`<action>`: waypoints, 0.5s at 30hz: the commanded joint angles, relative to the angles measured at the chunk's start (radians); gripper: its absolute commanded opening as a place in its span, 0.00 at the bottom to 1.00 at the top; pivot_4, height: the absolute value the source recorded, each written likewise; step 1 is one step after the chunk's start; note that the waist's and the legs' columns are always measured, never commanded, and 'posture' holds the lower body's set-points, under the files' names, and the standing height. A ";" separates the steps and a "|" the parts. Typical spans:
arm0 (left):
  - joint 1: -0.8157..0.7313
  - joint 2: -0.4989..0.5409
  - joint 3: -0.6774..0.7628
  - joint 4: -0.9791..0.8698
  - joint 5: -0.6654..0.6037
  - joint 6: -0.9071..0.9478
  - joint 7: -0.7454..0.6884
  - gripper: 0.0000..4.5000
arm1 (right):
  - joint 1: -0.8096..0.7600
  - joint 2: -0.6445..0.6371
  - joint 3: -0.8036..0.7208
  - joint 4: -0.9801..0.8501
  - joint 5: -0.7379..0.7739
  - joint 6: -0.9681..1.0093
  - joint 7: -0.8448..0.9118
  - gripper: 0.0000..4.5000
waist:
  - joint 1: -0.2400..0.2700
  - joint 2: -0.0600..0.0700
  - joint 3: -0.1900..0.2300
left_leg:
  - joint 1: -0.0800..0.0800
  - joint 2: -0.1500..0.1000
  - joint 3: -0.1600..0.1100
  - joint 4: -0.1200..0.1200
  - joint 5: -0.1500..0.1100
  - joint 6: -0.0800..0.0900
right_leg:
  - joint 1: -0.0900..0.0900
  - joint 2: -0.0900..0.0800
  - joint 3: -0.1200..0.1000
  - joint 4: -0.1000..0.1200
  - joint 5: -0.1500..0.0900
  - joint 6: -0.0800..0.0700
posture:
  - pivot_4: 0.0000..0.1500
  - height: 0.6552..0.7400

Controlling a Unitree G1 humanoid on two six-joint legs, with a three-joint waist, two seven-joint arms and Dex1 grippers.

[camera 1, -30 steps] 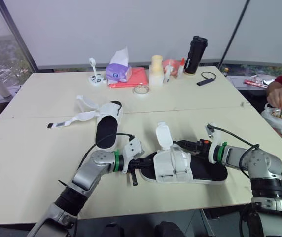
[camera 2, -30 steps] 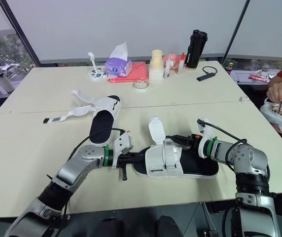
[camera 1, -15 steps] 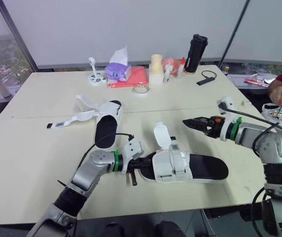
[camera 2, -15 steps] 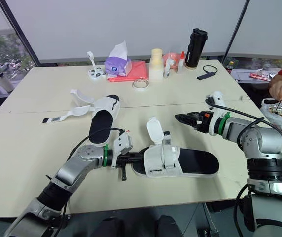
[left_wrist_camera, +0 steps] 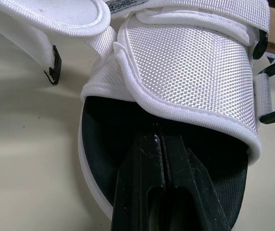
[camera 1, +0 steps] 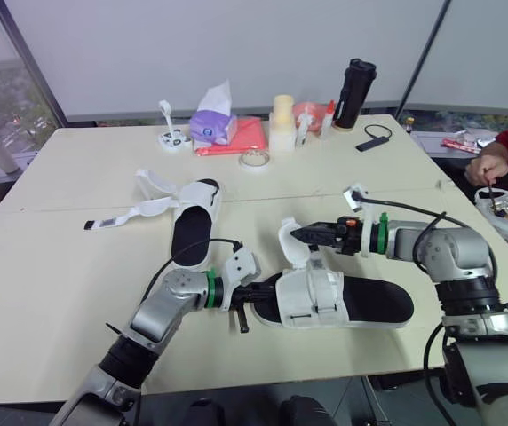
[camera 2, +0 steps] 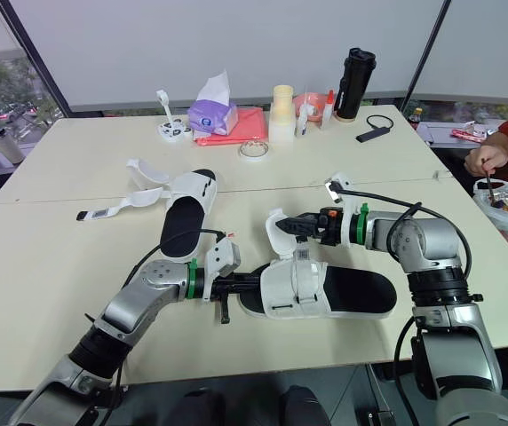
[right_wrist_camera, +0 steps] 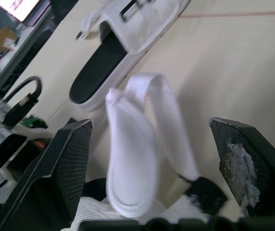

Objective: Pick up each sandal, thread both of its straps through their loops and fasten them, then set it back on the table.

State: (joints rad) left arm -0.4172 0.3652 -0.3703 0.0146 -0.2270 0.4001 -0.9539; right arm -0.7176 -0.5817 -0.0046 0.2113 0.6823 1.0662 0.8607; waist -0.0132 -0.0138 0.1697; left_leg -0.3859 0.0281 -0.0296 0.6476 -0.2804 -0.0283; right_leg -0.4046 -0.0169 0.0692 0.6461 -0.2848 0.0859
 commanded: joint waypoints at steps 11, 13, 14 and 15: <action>0.039 0.004 -0.021 0.048 0.048 0.024 0.033 0.00 | -0.075 0.079 0.004 0.024 0.015 0.046 0.043 0.25 | 0.000 0.000 0.000 | 0.000 0.000 0.000 0.000 0.000 0.000 | 0.000 0.000 0.000 0.000 0.000 0.000 | 1.00 1.00; 0.040 0.005 -0.020 0.049 0.049 0.024 0.035 0.00 | -0.095 0.090 0.022 0.064 0.000 0.044 0.055 0.01 | -0.001 0.000 0.000 | 0.000 0.000 0.000 0.000 0.000 0.000 | 0.000 0.000 0.000 0.000 0.000 0.000 | 1.00 1.00; 0.041 0.006 -0.019 0.048 0.049 0.024 0.036 0.00 | -0.108 0.096 0.023 0.085 -0.004 0.045 0.060 0.01 | -0.002 0.000 0.000 | 0.000 -0.001 0.000 0.000 0.000 0.000 | 0.000 0.000 0.000 0.000 0.000 0.000 | 1.00 1.00; 0.042 0.007 -0.019 0.047 0.049 0.024 0.037 0.00 | -0.122 0.102 0.017 0.107 -0.004 0.049 0.060 0.01 | -0.002 0.000 0.000 | 0.000 -0.001 0.000 0.000 0.000 0.000 | 0.000 0.000 0.000 0.000 0.000 0.000 | 1.00 1.00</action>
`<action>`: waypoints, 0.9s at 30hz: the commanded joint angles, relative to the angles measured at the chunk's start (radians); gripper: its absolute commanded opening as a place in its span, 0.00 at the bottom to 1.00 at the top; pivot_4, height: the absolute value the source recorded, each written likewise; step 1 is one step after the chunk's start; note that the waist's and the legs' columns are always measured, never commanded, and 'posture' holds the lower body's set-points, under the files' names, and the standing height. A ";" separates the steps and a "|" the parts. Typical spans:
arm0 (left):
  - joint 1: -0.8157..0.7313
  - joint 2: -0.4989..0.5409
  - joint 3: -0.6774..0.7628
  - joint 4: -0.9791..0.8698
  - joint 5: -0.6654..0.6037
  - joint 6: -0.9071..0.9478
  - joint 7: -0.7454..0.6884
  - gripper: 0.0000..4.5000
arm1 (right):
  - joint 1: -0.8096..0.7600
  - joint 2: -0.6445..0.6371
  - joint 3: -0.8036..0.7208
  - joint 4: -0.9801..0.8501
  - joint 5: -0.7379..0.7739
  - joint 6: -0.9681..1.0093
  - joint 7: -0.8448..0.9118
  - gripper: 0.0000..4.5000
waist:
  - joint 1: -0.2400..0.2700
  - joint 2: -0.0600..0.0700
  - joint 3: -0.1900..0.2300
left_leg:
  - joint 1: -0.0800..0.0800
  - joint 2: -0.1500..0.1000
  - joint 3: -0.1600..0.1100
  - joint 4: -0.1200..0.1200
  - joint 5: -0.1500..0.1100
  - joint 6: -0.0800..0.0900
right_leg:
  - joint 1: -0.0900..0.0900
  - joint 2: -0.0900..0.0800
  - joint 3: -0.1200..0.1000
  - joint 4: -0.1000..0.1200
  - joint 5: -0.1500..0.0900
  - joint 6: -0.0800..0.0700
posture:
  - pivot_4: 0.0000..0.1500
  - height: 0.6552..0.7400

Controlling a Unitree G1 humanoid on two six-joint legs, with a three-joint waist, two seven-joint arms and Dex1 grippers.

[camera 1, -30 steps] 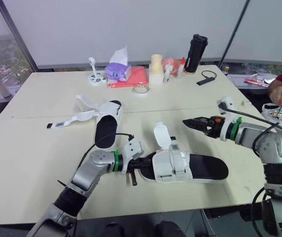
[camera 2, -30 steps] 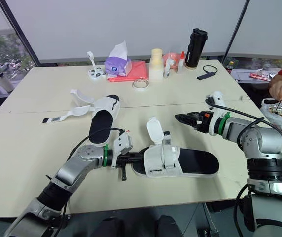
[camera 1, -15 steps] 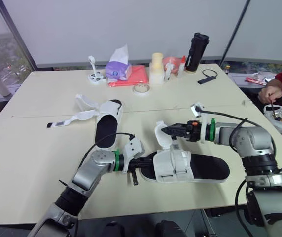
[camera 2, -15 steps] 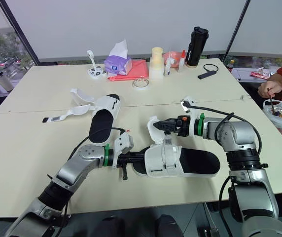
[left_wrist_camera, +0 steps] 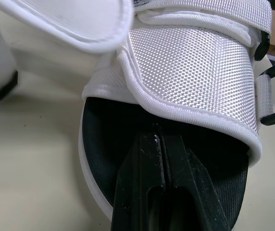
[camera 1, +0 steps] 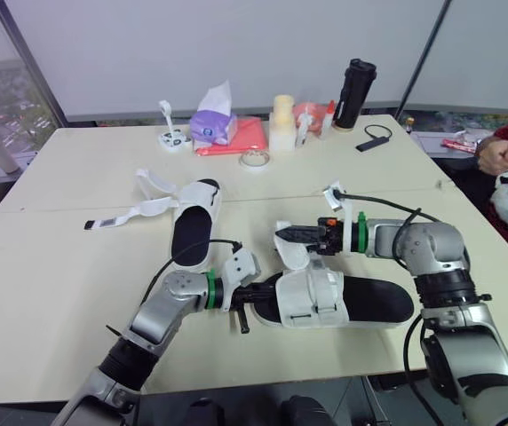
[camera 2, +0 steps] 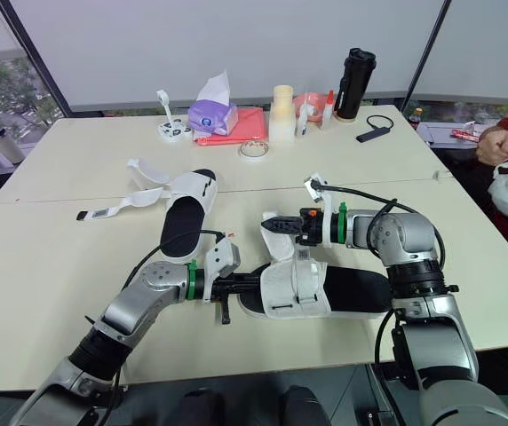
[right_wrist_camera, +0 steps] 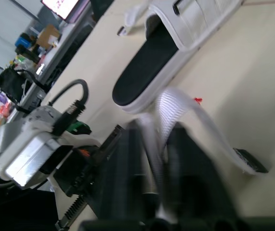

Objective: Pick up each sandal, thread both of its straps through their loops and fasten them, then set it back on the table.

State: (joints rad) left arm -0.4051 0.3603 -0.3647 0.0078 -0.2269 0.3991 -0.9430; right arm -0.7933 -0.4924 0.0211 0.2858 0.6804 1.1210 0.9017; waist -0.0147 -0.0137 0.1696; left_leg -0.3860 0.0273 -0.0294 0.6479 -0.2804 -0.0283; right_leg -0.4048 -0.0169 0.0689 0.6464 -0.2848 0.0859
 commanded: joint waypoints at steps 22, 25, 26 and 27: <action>0.034 0.031 -0.037 0.059 0.048 0.017 0.002 0.00 | 0.430 -0.388 0.215 -0.414 -1.282 -1.908 -0.454 0.01 | 0.004 0.001 0.002 | -0.004 -0.002 0.003 0.000 0.000 -0.001 | -0.004 0.001 -0.001 0.000 0.001 0.003 | 1.00 1.00; 0.032 0.033 -0.046 0.057 0.047 0.017 -0.007 0.00 | 0.449 -0.397 0.174 -0.314 -1.451 -2.014 -0.713 0.01 | 0.003 -0.002 0.000 | -0.002 -0.002 0.003 0.000 0.001 -0.002 | -0.002 0.001 0.000 0.000 0.000 0.003 | 1.00 1.00; 0.032 0.034 -0.047 0.056 0.046 0.017 -0.009 0.00 | 0.449 -0.399 0.160 -0.289 -1.504 -2.024 -0.794 0.01 | 0.006 -0.002 0.000 | -0.001 -0.002 0.003 0.000 0.001 -0.002 | -0.001 0.000 0.000 0.000 0.000 0.002 | 1.00 1.00; 0.032 0.036 -0.048 0.055 0.047 0.018 -0.012 0.00 | 0.444 -0.410 0.153 -0.279 -1.565 -2.041 -0.866 0.01 | 0.007 -0.002 0.000 | -0.001 -0.003 0.003 0.000 0.002 -0.003 | -0.001 -0.001 0.000 0.000 0.000 0.002 | 1.00 1.00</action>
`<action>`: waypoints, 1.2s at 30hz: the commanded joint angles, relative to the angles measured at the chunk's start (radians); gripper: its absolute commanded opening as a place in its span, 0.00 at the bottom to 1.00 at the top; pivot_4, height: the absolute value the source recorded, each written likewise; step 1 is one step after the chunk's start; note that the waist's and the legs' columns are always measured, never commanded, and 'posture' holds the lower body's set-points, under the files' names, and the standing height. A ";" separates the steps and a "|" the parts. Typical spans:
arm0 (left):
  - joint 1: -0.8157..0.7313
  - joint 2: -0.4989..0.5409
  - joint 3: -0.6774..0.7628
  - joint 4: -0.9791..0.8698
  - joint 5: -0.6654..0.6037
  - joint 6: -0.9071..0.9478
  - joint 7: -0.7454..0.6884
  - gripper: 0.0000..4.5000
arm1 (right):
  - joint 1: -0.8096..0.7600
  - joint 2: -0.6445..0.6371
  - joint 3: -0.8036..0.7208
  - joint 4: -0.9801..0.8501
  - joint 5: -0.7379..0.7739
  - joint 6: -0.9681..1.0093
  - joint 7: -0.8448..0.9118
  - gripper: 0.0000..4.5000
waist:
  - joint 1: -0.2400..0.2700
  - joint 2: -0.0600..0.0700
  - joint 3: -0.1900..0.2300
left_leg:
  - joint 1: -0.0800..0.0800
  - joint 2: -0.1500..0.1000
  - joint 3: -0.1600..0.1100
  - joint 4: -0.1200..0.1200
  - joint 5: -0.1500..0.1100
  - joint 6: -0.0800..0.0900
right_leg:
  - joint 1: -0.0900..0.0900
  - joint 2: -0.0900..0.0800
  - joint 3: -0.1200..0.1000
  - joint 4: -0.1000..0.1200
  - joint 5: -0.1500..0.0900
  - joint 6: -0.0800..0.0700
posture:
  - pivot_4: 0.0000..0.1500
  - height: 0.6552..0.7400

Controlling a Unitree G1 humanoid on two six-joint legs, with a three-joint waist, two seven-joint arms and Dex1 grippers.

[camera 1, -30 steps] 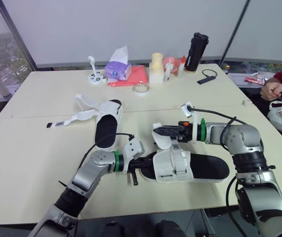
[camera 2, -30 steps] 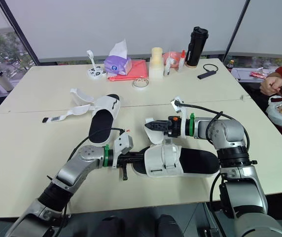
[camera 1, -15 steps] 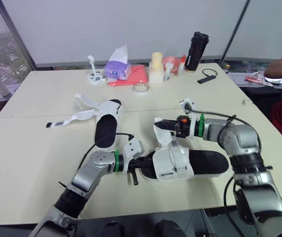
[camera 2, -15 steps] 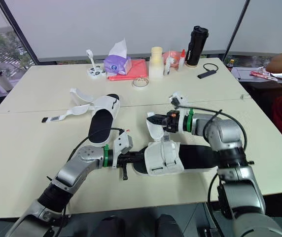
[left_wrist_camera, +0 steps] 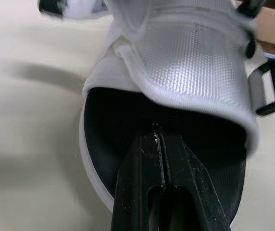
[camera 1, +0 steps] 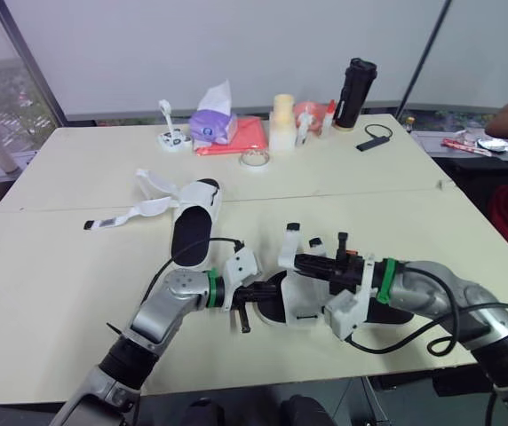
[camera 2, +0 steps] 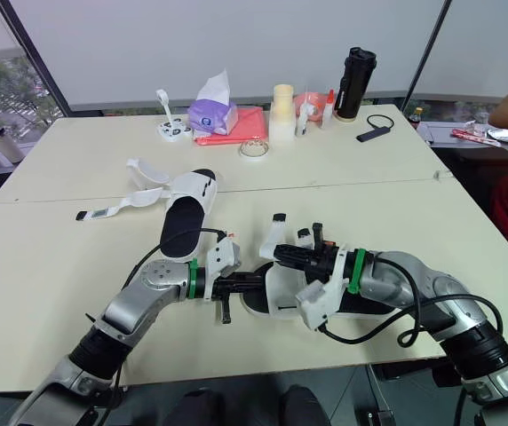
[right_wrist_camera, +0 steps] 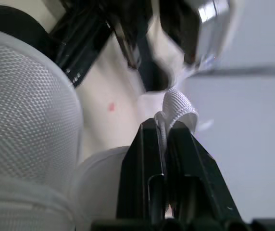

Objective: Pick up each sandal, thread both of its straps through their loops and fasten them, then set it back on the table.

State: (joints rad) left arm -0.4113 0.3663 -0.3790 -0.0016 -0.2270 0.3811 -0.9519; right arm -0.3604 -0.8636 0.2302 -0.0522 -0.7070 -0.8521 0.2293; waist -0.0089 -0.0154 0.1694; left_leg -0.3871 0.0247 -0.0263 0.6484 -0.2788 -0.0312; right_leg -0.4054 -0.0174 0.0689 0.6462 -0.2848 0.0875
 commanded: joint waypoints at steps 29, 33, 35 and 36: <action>0.020 0.021 -0.040 0.090 0.047 0.029 -0.019 0.00 | -0.046 -0.119 0.001 0.239 0.270 0.013 -0.142 0.01 | -0.006 0.000 0.000 | 0.000 -0.010 -0.001 0.002 0.001 -0.002 | 0.003 -0.010 0.001 0.002 0.001 0.004 | 1.00 1.00; 0.020 0.011 -0.036 0.078 0.026 0.052 -0.026 0.00 | -0.106 -0.136 -0.017 0.216 0.081 -0.090 -0.179 0.01 | -0.006 0.000 0.000 | 0.001 -0.010 -0.002 0.003 0.001 -0.002 | 0.003 -0.010 0.001 0.002 0.001 0.006 | 1.00 1.00; 0.014 0.003 -0.030 0.067 0.002 0.080 -0.038 0.00 | -0.143 -0.161 -0.012 0.160 -0.178 -0.158 -0.324 0.01 | -0.006 0.003 0.000 | 0.001 -0.010 -0.002 0.003 0.001 -0.002 | 0.003 -0.010 0.001 0.003 0.001 0.006 | 1.00 1.00; 0.011 0.001 -0.031 0.063 -0.003 0.088 -0.044 0.00 | -0.158 -0.168 -0.013 0.141 -0.272 -0.175 -0.407 0.01 | -0.004 0.003 0.000 | 0.001 -0.010 -0.002 0.003 0.001 -0.002 | 0.002 -0.010 0.001 0.004 0.001 0.006 | 1.00 1.00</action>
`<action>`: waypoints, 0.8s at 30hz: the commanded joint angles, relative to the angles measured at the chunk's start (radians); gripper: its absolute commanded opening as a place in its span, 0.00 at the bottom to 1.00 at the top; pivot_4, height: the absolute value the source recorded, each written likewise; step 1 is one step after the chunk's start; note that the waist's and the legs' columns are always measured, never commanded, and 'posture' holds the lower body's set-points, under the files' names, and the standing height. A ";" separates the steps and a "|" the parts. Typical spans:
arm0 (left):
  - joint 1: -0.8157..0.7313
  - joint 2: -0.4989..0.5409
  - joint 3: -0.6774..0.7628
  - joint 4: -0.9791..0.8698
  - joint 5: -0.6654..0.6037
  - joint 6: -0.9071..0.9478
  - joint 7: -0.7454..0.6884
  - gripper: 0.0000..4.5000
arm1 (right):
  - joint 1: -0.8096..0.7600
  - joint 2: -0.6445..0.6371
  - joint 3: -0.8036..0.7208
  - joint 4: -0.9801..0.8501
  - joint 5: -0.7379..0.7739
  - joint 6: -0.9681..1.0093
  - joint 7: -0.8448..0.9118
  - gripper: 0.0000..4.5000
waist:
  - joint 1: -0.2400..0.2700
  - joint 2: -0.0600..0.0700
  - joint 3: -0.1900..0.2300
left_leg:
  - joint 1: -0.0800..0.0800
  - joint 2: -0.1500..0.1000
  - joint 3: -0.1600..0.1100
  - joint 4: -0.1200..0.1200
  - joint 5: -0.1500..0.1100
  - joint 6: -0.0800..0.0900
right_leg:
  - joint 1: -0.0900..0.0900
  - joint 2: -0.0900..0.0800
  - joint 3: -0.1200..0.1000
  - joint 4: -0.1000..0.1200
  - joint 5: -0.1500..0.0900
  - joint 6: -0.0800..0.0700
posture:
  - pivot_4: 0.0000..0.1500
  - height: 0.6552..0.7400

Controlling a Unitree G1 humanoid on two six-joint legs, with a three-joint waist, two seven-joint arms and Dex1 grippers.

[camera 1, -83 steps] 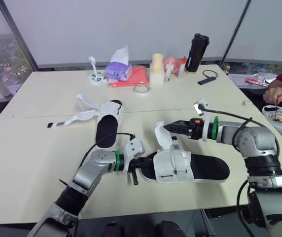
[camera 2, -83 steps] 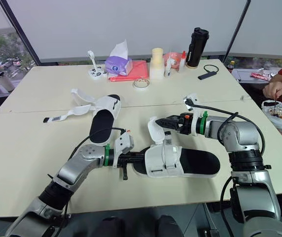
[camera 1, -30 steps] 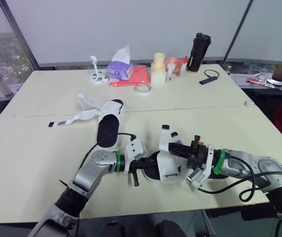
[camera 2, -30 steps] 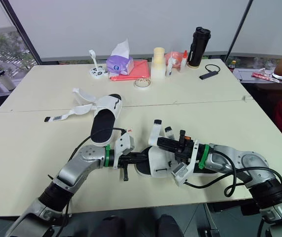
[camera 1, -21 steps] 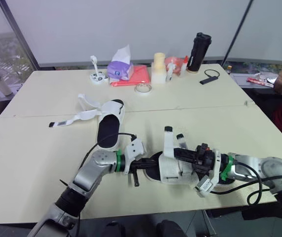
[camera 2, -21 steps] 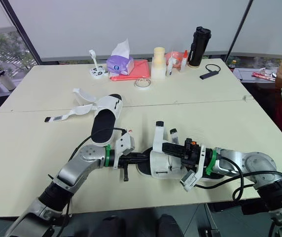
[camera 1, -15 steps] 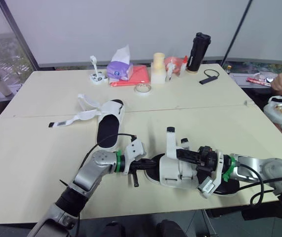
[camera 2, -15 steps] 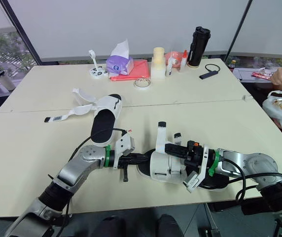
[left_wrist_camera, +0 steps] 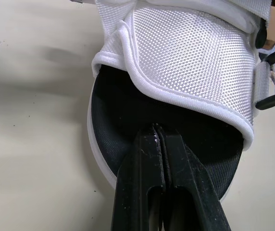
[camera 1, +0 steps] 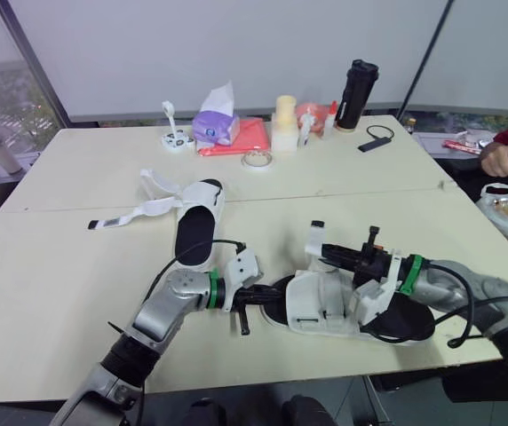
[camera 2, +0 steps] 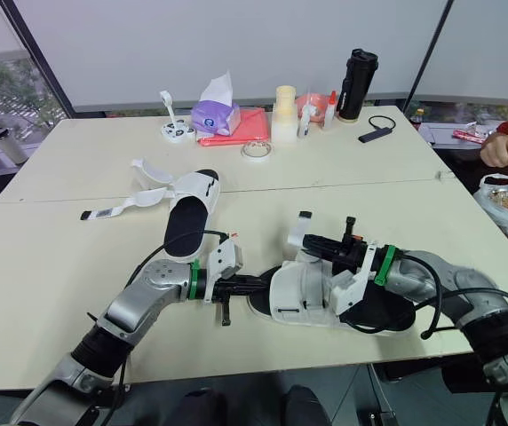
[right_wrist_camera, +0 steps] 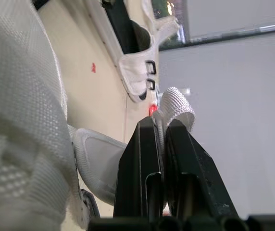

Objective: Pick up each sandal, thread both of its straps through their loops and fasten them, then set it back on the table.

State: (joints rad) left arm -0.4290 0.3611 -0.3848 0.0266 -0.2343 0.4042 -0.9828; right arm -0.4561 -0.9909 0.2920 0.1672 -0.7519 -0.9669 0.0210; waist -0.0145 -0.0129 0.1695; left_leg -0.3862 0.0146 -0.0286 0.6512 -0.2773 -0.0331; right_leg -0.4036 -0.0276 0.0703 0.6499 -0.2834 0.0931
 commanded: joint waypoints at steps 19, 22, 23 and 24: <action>0.032 0.008 -0.020 0.045 0.016 0.066 -0.009 0.00 | -0.053 -0.094 -0.090 -0.090 -0.357 -0.163 -0.501 0.99 | -0.002 0.000 -0.001 | 0.001 0.000 0.002 -0.001 0.001 -0.001 | 0.001 0.000 0.000 0.001 0.000 0.000 | 1.00 1.00; 0.031 0.011 -0.022 0.053 0.021 0.058 -0.010 0.00 | 0.029 -0.136 -0.129 -0.119 -0.325 -0.171 -0.487 0.99 | -0.001 0.000 -0.001 | 0.002 0.000 0.002 -0.001 0.001 -0.001 | 0.001 0.000 0.000 0.001 0.000 0.000 | 1.00 1.00; 0.028 0.010 -0.022 0.057 0.023 0.055 -0.010 0.00 | 0.056 -0.141 -0.137 -0.104 -0.284 -0.155 -0.457 0.99 | -0.001 0.000 -0.001 | 0.002 0.000 0.002 -0.001 0.001 -0.001 | 0.001 0.000 0.000 0.001 0.000 0.000 | 1.00 1.00; 0.026 0.010 -0.022 0.061 0.025 0.053 -0.009 0.00 | 0.072 -0.132 -0.145 -0.061 -0.173 -0.104 -0.386 0.99 | -0.002 0.000 -0.001 | 0.002 0.000 0.002 -0.001 0.001 -0.001 | 0.002 0.000 0.000 0.001 0.000 0.000 | 1.00 1.00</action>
State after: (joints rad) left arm -0.4329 0.3555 -0.3746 0.0380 -0.2488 0.4308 -0.9938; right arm -0.3928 -1.1217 0.1882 0.0785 -1.0650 -1.1241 -0.4313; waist -0.0165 -0.0127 0.1686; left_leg -0.3831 0.0145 -0.0262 0.6503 -0.2767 -0.0340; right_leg -0.4006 -0.0272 0.0707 0.6505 -0.2836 0.0929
